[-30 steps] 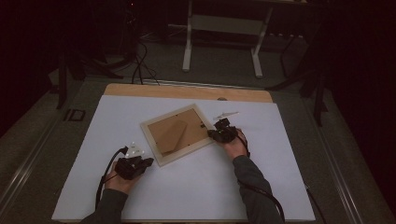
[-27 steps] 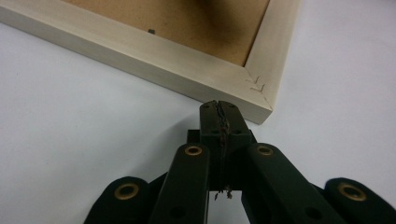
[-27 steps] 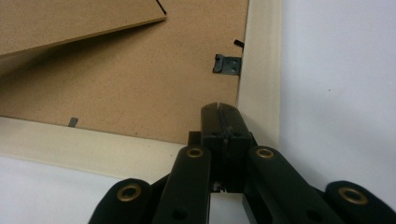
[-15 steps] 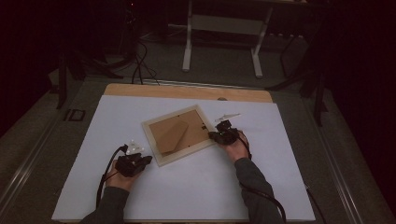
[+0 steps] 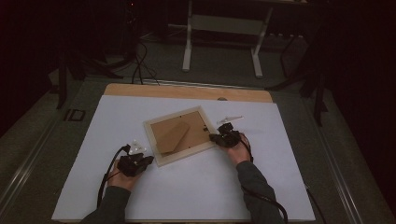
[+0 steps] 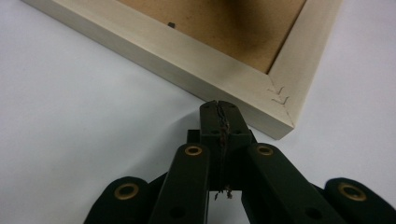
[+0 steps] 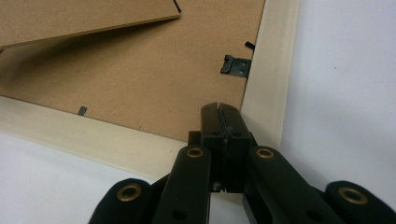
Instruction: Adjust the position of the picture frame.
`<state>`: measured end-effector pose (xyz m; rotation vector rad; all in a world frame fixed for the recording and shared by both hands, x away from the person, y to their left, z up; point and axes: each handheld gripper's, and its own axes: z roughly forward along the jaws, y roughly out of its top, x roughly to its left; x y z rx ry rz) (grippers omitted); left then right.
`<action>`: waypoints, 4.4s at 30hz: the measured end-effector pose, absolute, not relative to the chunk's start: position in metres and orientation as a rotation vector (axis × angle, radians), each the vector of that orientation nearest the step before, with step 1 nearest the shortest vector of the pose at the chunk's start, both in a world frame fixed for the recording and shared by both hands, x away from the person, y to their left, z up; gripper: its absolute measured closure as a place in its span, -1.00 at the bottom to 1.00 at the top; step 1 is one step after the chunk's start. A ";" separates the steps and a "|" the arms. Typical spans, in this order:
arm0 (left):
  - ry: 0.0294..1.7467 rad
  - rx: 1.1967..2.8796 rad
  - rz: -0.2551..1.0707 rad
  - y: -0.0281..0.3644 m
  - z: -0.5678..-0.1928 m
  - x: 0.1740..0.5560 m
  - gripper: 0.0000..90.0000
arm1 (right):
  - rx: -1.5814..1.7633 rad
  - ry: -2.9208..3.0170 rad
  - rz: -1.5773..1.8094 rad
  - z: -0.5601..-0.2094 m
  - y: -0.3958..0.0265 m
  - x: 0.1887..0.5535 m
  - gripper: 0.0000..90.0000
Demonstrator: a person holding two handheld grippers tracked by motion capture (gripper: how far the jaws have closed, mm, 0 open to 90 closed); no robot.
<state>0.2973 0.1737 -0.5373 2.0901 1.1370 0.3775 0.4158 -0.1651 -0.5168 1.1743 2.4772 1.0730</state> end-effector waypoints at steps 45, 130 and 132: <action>0.955 2.190 0.326 0.157 -0.536 0.282 1.00 | 1.164 2.471 1.081 -0.518 -0.177 0.391 1.00; 1.014 2.151 0.363 0.155 -0.537 0.290 1.00 | 1.105 2.495 1.026 -0.515 -0.203 0.350 1.00; 1.016 2.150 0.363 0.155 -0.537 0.290 1.00 | 1.112 2.488 1.033 -0.516 -0.203 0.349 1.00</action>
